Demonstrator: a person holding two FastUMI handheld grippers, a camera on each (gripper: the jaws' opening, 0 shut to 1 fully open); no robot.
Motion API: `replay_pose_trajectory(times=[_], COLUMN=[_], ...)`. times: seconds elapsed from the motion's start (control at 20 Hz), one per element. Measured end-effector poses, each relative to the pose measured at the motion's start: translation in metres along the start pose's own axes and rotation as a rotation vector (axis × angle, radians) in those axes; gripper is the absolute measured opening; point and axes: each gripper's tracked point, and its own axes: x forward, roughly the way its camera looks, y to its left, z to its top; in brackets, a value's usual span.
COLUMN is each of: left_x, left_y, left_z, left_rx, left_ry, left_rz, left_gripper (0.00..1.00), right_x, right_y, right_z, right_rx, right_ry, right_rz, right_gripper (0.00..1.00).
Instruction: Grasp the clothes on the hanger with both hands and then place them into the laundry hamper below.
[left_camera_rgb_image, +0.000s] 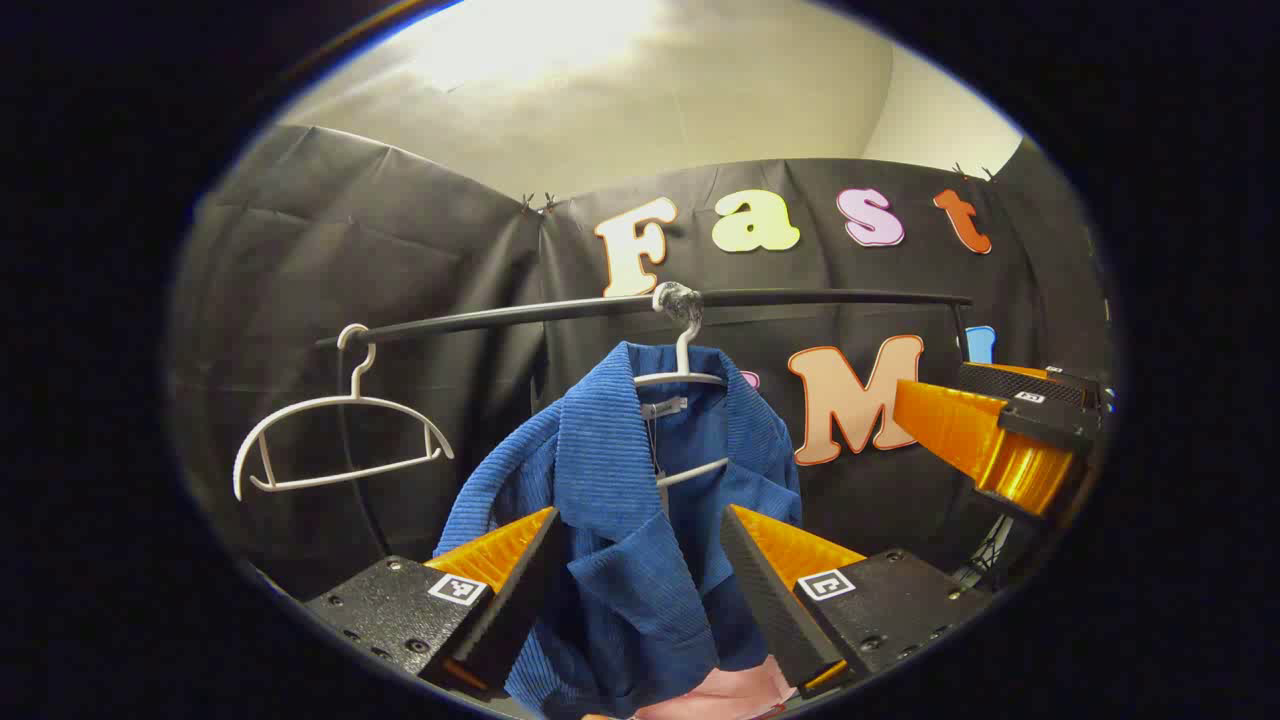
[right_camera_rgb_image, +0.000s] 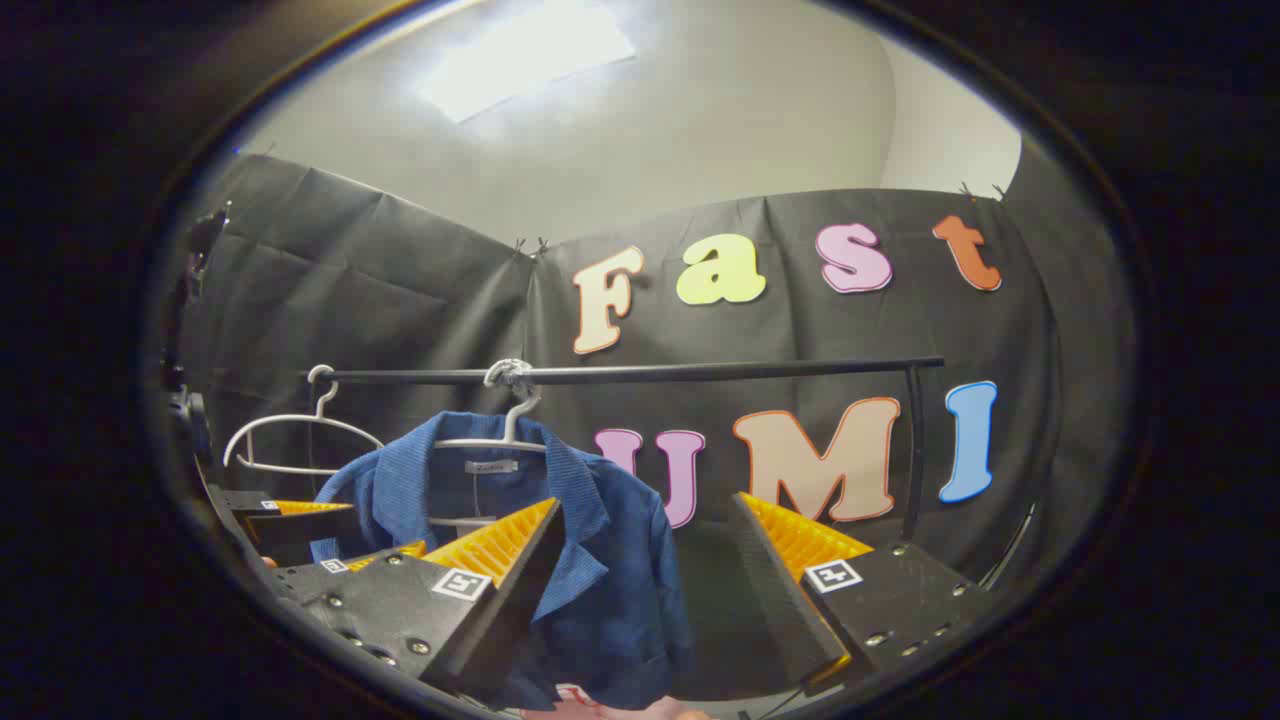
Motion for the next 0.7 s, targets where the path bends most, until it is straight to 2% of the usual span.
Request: replay_pose_trajectory(times=[0.15, 0.2, 0.25, 0.7], left_x=[0.0012, 0.0019, 0.0025, 0.0094], left_y=[-0.0011, -0.0016, -0.0016, 0.0029], left_z=[-0.0027, -0.0037, -0.0047, -0.0063], left_rx=[-0.009, -0.011, -0.013, -0.013], left_ry=[0.008, 0.012, 0.016, 0.006], left_rz=[-0.007, -0.009, -0.009, 0.005], left_gripper=[0.99, 0.98, 0.98, 0.98], right_x=[0.0003, 0.0005, 0.0001, 0.0020], right_y=[-0.0017, -0.0021, -0.0033, -0.0064], right_z=[0.0003, 0.0002, -0.0002, 0.0001], right_rx=[0.008, 0.010, 0.011, -0.008], right_ry=[0.003, 0.005, 0.005, -0.006], right_rz=[-0.003, -0.004, -0.005, -0.019], right_gripper=[0.98, 0.93, 0.98, 0.98])
